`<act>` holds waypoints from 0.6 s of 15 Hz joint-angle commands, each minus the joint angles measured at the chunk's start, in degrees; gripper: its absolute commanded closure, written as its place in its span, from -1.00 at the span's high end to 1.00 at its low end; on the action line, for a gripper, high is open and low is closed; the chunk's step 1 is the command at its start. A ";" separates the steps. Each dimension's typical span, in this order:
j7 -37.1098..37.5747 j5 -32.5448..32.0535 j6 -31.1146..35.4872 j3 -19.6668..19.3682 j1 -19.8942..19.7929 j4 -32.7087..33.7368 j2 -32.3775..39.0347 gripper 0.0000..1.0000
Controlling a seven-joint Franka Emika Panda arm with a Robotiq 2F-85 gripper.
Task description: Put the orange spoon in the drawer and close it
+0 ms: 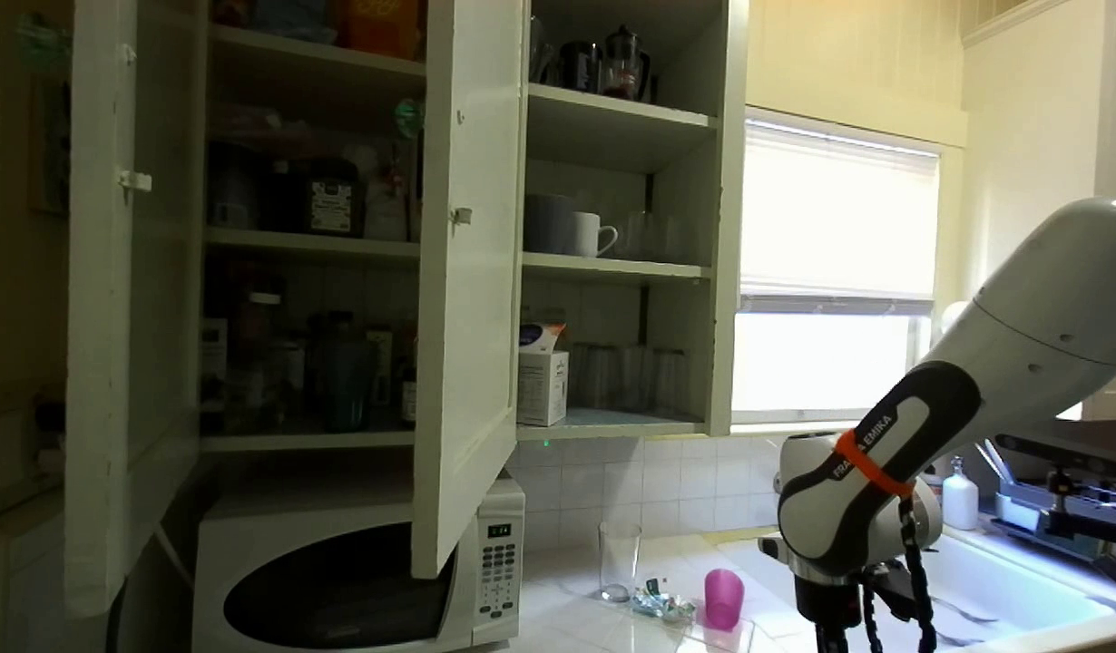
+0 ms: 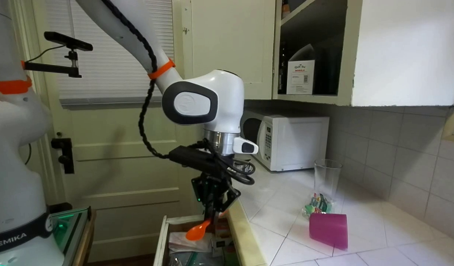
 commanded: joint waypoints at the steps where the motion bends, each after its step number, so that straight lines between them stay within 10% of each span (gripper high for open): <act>1: -13.62 -1.12 -0.54 -2.50 -0.42 3.84 3.68 -0.91; 9: -34.81 0.42 -1.50 -2.88 -3.22 8.63 9.05 -0.91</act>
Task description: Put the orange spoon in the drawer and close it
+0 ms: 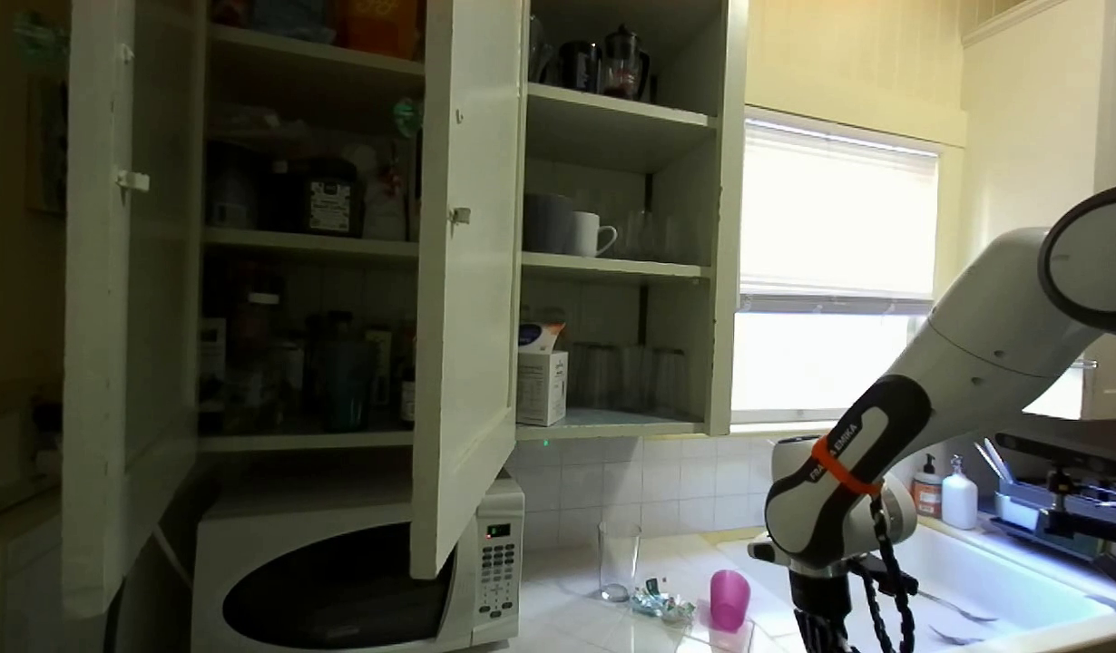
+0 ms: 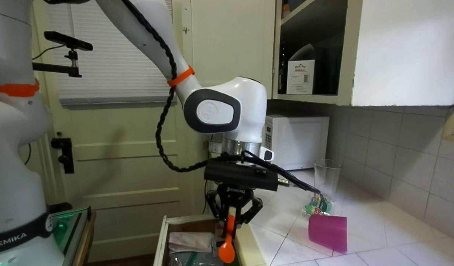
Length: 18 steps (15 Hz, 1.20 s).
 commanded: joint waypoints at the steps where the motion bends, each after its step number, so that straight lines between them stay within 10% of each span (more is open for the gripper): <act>1: -9.09 5.95 -2.39 -0.40 -3.40 0.43 -0.36 -0.91; 2: -4.16 2.00 -0.20 -0.03 -1.58 0.20 0.45 -0.65; 6: -7.63 4.68 -0.86 -0.64 -3.25 0.38 0.22 -0.91; 10: -2.81 -7.34 1.46 3.13 2.65 -3.84 -1.20 -0.91; 18: 9.56 -11.37 -2.26 13.74 14.45 -2.61 2.75 -0.91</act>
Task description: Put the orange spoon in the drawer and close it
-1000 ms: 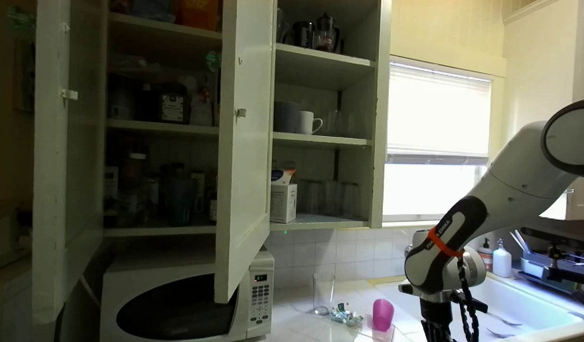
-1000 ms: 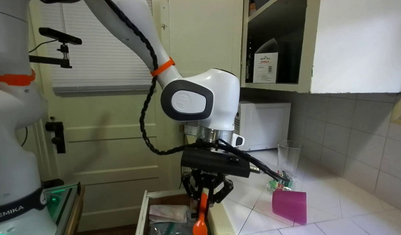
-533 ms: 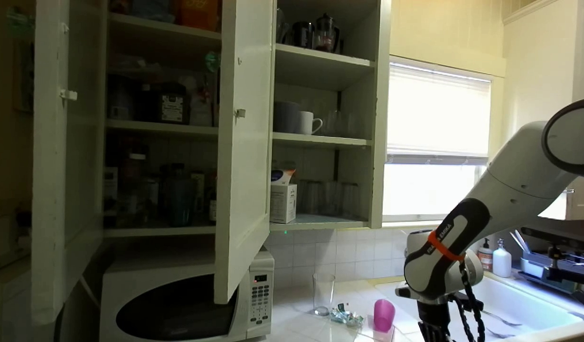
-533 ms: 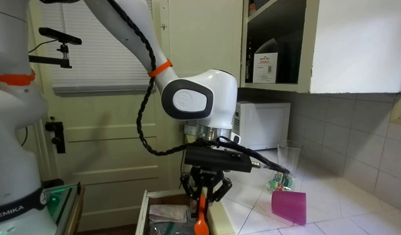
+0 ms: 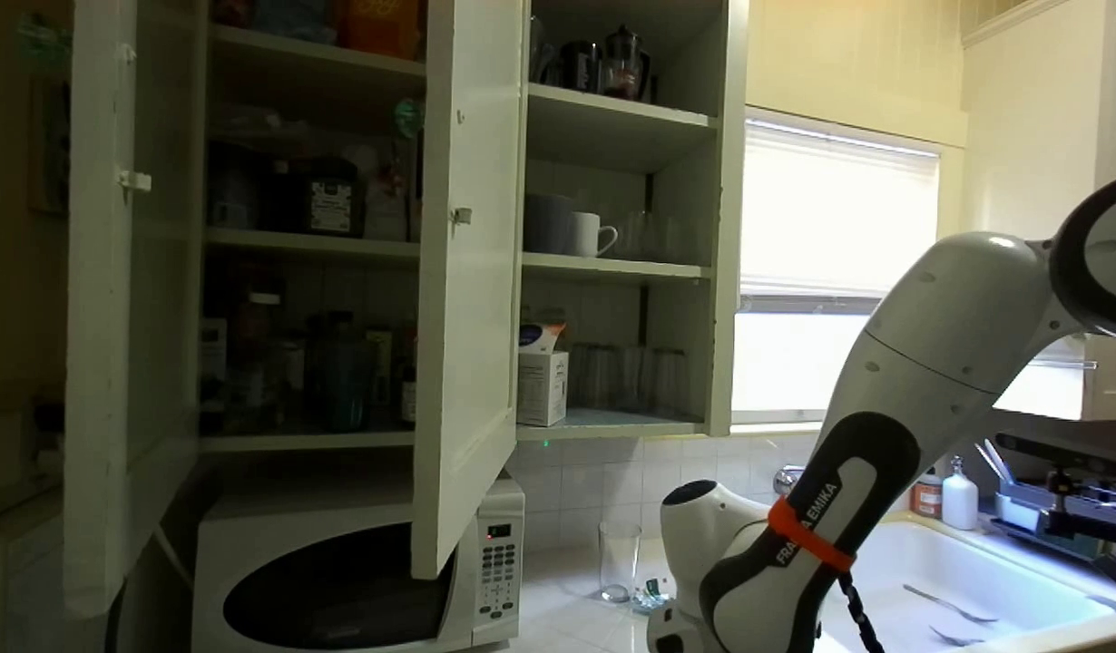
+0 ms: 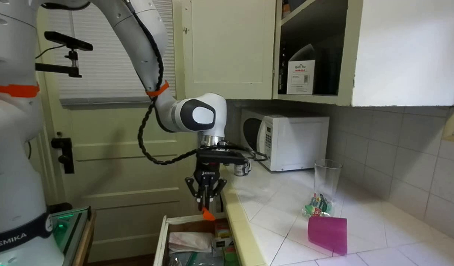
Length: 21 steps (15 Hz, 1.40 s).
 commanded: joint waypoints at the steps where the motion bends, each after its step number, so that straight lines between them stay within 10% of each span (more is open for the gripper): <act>1: 9.14 0.23 -2.93 2.00 2.89 1.03 1.61 -0.91; 9: 29.98 2.32 -5.26 2.19 2.68 0.43 2.90 -0.91; 10: 30.25 2.66 -5.23 2.12 2.26 0.68 3.37 -0.15; 18: 32.58 5.86 -5.39 0.75 -1.05 -0.85 2.42 0.90; 21: 33.29 12.26 -4.51 0.02 -3.46 -4.93 -1.75 1.00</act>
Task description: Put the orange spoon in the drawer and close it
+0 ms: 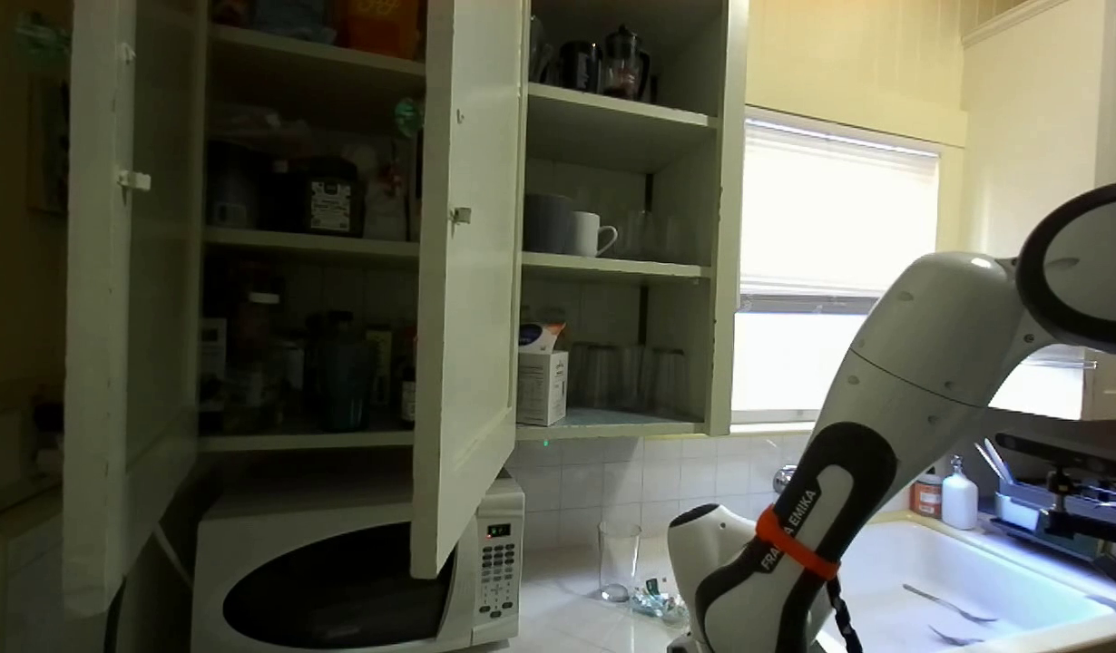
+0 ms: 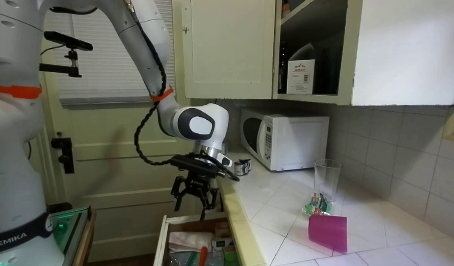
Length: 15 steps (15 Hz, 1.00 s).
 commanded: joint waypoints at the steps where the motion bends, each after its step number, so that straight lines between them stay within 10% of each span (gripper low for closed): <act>1: 1.97 6.79 0.09 -0.88 -2.67 -5.67 -5.89 1.00; 9: 11.18 10.98 0.86 -8.21 -6.86 -20.09 -15.71 1.00; 15: 11.18 9.79 -0.07 -9.94 -7.41 -14.59 -11.44 1.00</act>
